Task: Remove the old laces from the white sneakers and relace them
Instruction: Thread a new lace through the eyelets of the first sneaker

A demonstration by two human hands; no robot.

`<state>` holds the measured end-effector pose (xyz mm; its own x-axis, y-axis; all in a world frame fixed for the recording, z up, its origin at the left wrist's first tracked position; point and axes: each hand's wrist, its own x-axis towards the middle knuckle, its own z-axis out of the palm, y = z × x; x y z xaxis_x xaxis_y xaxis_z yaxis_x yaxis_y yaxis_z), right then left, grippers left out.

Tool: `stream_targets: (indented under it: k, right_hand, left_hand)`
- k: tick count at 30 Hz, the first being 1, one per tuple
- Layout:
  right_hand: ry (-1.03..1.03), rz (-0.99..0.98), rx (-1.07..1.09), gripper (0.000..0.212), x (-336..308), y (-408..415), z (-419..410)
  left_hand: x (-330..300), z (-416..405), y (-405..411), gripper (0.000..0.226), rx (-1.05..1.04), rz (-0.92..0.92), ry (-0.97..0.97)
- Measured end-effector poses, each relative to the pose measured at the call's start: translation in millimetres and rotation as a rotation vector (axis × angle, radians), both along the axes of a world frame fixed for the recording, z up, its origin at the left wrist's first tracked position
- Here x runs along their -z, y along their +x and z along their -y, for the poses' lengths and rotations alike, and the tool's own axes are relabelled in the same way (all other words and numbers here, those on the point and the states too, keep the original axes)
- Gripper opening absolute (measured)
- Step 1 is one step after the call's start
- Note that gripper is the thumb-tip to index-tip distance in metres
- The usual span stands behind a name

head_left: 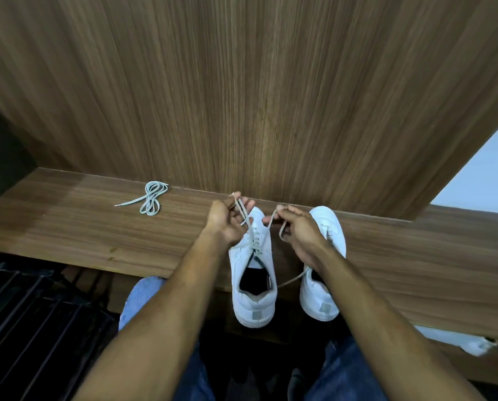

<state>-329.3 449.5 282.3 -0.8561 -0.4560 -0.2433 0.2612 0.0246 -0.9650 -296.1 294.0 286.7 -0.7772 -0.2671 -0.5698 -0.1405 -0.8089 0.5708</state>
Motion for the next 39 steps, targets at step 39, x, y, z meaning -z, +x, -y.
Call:
stream_targets:
  k: [39]
  right_hand:
    - [0.354, -0.301, -0.041, 0.032, 41.2, 10.2, 5.9]
  left_hand:
    - [48.4, -25.8, 19.0, 0.050, 0.591, -0.053, -1.076]
